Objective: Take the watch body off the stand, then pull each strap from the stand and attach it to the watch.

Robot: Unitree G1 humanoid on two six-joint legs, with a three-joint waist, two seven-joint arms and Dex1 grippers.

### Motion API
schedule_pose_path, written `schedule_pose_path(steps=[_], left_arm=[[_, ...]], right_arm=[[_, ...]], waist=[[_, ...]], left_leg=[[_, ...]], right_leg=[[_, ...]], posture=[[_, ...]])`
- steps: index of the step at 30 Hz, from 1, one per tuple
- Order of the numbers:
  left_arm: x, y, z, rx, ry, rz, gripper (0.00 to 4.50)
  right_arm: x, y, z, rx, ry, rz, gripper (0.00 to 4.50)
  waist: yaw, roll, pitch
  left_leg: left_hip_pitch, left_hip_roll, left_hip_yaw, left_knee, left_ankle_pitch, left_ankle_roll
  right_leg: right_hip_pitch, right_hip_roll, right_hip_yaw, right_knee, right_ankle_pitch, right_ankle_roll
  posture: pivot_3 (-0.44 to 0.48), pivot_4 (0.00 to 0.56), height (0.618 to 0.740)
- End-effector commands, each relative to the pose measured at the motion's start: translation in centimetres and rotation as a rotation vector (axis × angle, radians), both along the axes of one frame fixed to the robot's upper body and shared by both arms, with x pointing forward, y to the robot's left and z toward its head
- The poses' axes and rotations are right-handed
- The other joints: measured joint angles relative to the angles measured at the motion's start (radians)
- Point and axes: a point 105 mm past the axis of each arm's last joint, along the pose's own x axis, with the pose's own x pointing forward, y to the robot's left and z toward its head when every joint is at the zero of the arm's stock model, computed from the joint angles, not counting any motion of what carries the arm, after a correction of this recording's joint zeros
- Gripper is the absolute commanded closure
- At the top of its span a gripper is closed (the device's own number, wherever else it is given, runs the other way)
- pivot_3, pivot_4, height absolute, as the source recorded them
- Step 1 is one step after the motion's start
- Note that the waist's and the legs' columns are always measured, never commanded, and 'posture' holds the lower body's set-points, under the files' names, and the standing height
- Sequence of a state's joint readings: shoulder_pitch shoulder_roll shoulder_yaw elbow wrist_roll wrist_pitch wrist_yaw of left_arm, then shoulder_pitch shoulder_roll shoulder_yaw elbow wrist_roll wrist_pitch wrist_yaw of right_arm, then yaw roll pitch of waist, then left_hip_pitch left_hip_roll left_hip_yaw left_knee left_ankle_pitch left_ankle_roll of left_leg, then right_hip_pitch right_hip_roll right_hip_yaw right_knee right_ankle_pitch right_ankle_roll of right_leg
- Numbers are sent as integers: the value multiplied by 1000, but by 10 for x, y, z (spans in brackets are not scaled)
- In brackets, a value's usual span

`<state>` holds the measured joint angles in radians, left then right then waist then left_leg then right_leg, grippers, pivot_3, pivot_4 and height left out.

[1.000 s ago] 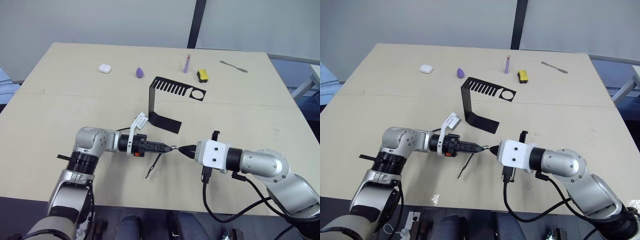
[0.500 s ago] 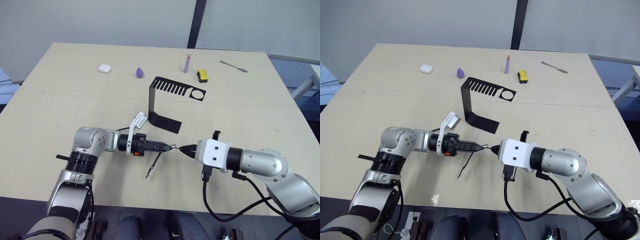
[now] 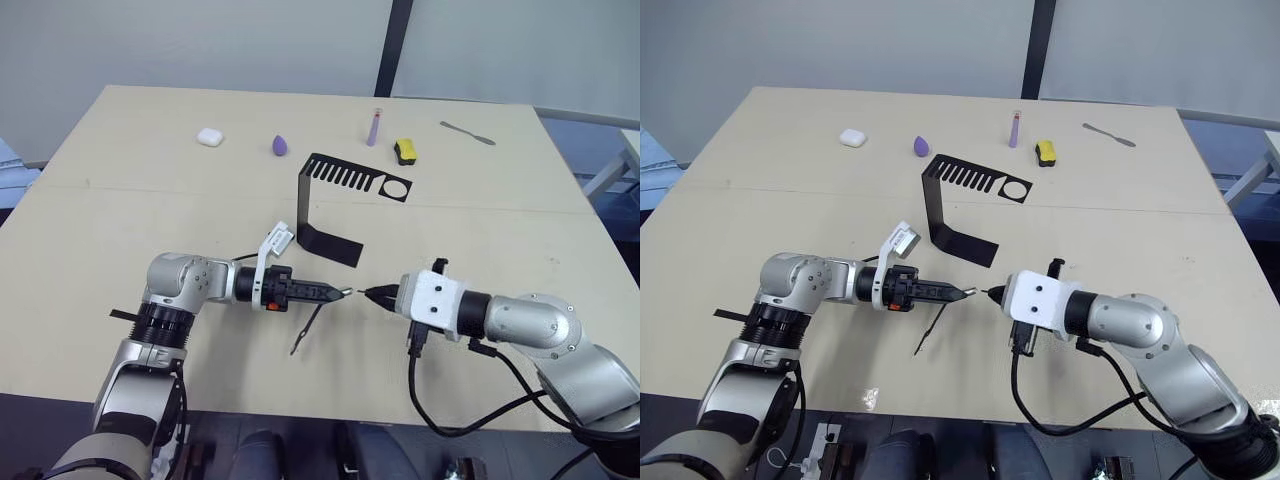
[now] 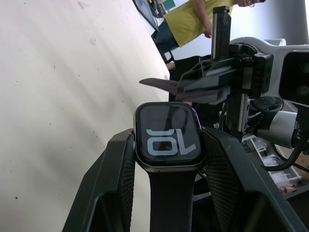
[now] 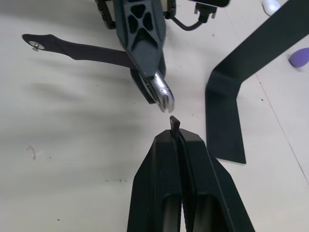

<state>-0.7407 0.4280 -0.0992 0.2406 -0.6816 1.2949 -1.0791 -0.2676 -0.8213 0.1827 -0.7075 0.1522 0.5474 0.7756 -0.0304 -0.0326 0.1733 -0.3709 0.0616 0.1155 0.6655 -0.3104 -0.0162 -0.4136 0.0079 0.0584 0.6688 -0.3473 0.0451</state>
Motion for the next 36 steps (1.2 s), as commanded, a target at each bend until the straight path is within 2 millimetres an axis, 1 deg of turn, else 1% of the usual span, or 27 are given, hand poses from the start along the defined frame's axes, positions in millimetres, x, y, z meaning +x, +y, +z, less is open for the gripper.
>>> schedule_pose_path(steps=[1,25,36], left_arm=[[-1,-2,10,-20,-44,-19,2921],[-1,-7,11,-35,-46,-24,2921],[2,-5,11,-36,-46,-12,2921]], right_arm=[[-7,3,15,9,-56,35,4500],[-10,11,14,23,-42,59,4500],[-11,10,15,16,-37,60,4500]], waist=[[0,0,0],[0,0,0],[0,0,0]], left_leg=[[0,0,0,0,0,0],[0,0,0,0,0,0],[0,0,0,0,0,0]], right_leg=[[0,0,0,0,0,0],[0,0,0,0,0,0],[0,0,0,0,0,0]], posture=[[0,150,740],[0,150,740],[0,150,740]])
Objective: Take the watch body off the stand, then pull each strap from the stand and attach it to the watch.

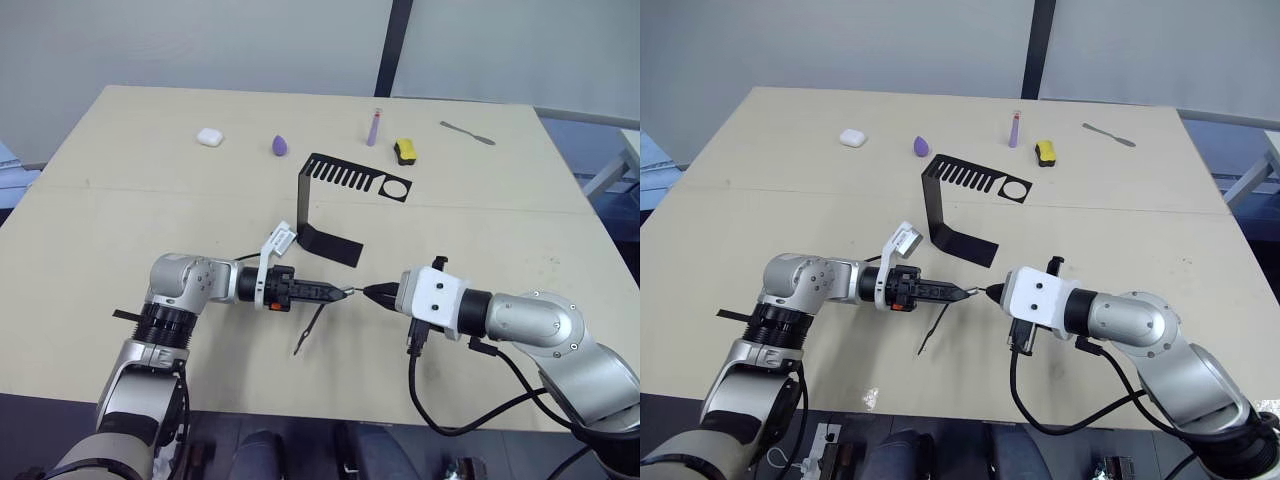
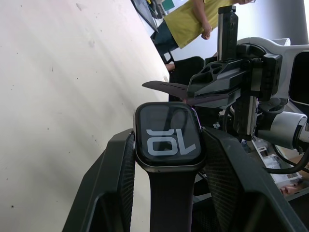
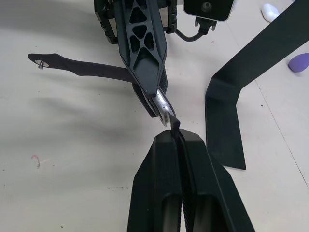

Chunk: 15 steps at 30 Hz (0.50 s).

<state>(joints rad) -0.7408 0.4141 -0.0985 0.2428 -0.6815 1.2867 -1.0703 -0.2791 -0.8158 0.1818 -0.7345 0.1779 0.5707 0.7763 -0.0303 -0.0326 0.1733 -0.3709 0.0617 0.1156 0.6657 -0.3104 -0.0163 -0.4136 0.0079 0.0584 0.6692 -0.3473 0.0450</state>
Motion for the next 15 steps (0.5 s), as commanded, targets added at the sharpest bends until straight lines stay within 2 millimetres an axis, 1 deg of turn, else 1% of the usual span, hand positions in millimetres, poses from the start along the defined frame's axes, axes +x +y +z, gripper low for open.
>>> schedule_pose_path(steps=[1,15], left_arm=[[1,-2,12,-30,-41,-11,2921],[-1,-2,13,-38,-43,-21,2921]], right_arm=[[-7,4,10,-1,-41,36,4500],[-2,0,7,-12,-47,6,4500]], waist=[[0,0,0],[0,0,0]], left_leg=[[0,0,0,0,0,0],[0,0,0,0,0,0]], right_leg=[[0,0,0,0,0,0],[0,0,0,0,0,0]], posture=[[0,150,740],[0,150,740]])
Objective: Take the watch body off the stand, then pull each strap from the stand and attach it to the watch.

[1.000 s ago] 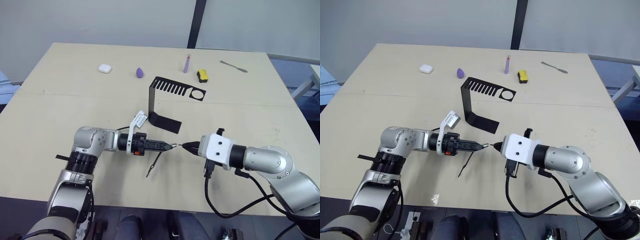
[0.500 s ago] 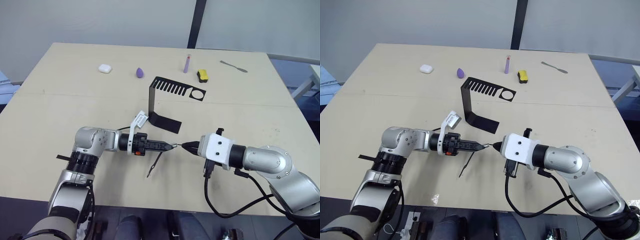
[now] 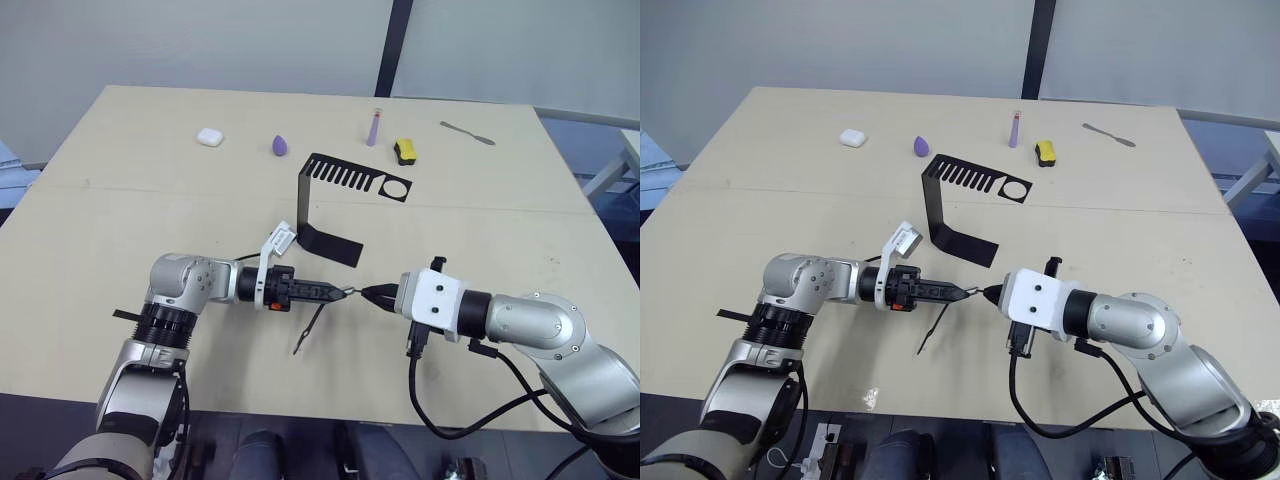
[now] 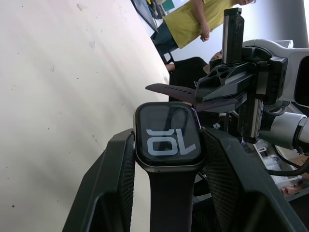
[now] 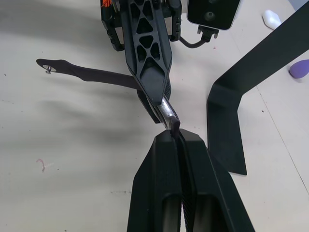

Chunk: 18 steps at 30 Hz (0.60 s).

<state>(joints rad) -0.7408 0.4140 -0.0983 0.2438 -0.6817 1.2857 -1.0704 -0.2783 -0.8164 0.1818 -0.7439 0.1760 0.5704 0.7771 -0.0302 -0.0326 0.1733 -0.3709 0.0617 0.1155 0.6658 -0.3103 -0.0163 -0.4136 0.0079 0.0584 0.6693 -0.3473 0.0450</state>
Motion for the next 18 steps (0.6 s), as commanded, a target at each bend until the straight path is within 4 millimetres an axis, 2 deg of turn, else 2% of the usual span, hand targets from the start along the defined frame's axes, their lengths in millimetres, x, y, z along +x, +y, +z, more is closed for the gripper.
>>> schedule_pose_path(steps=[1,18], left_arm=[[-1,-2,13,-38,-43,-22,2921],[1,-4,15,-46,-47,-14,2921]], right_arm=[[0,-2,6,-11,-40,-1,4500],[-2,0,5,-15,-34,10,4500]], waist=[[0,0,0],[0,0,0]], left_leg=[[0,0,0,0,0,0],[0,0,0,0,0,0]], right_leg=[[0,0,0,0,0,0],[0,0,0,0,0,0]], posture=[[0,150,740],[0,150,740]])
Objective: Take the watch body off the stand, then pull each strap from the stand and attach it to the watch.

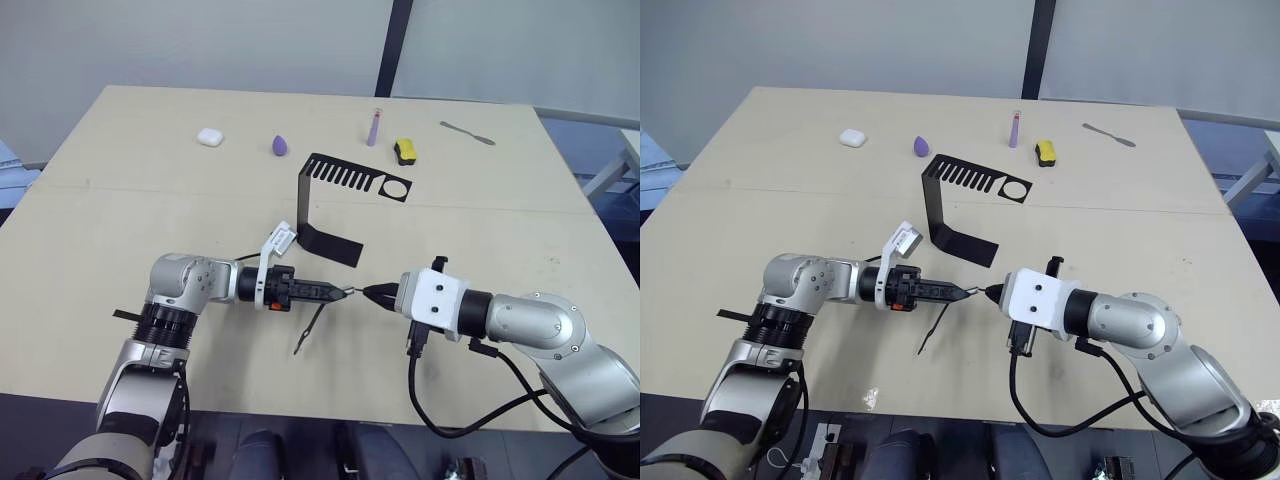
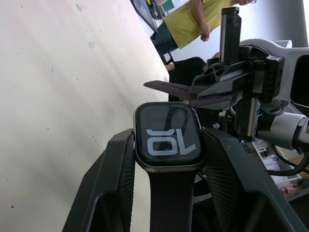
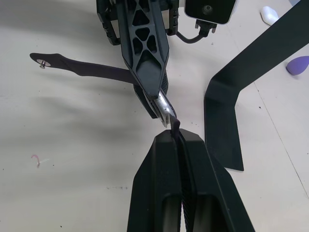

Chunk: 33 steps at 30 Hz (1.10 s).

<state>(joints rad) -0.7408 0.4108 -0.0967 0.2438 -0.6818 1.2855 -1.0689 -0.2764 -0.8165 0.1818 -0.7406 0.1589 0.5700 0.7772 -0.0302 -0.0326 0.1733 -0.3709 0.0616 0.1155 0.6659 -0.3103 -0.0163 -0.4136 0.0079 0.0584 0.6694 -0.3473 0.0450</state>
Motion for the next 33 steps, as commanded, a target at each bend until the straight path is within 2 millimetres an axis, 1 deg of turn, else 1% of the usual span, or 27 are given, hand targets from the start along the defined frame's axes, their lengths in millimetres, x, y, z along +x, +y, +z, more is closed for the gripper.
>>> schedule_pose_path(steps=[1,17,33], left_arm=[[1,-3,14,-43,-47,-16,2921],[2,0,16,-38,-52,-11,2921],[0,-3,17,-46,-52,-20,2921]], right_arm=[[-3,1,6,-7,-27,21,4500],[-3,0,4,-8,-24,14,4500],[-2,1,4,-3,-28,10,4500]], waist=[[0,0,0],[0,0,0],[0,0,0]], left_leg=[[0,0,0,0,0,0],[0,0,0,0,0,0],[0,0,0,0,0,0]], right_leg=[[0,0,0,0,0,0],[0,0,0,0,0,0],[0,0,0,0,0,0]], posture=[[0,150,740],[0,150,740],[0,150,740]])
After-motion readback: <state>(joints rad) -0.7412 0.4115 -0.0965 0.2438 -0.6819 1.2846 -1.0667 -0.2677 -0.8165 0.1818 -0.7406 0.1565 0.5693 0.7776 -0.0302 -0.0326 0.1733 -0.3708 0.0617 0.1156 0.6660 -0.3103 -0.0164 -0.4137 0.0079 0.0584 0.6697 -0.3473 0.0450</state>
